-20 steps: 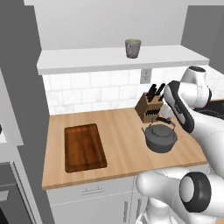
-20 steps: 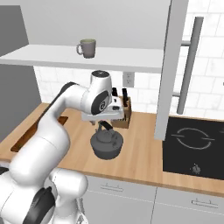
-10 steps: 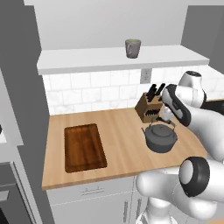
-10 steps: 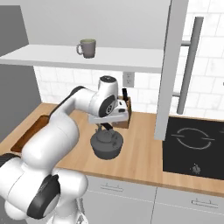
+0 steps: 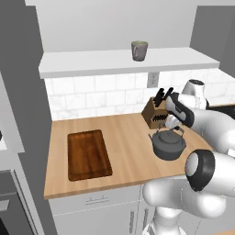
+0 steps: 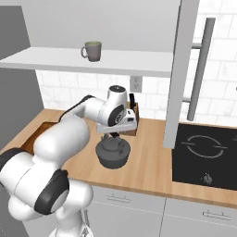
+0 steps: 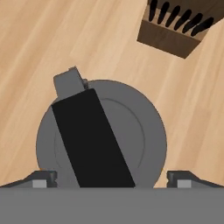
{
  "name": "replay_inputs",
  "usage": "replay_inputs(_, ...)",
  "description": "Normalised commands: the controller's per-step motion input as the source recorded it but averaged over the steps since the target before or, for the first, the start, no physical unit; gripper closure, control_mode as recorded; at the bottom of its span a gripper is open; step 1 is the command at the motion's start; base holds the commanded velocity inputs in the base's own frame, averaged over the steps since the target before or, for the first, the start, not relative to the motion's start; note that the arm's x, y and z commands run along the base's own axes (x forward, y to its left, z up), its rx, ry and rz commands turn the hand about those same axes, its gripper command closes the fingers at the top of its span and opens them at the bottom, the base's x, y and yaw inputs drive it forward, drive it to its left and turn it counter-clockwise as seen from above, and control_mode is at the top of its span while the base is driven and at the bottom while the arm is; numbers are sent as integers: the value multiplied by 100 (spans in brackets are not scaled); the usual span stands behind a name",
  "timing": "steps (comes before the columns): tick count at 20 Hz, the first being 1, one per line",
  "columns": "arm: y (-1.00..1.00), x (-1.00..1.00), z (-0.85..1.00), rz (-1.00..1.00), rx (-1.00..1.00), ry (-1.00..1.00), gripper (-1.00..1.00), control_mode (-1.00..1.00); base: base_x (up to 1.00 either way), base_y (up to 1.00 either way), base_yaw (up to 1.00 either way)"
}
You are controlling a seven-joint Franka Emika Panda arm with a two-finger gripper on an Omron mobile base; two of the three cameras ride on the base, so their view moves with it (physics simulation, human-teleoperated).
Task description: Pick the kettle from the counter and place it on the tray. Then pick the mug from the cabinet and place it on the tray. Then close the cabinet doors.
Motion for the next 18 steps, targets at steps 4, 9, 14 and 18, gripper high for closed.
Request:
replay_inputs(4, 0, 28, -27, 1, 0, 0, -100, -100, 0, 0, 0)
replay_inputs(9, 0, 6, -4, 1, 0, 0, -100, -100, 0, 0, 0)
replay_inputs(14, 0, 0, 0, 0, 0, 0, 100, -100, 0, 0, 0)
replay_inputs(18, 0, 0, 0, 0, 0, 0, 100, -100, 0, 0, 0)
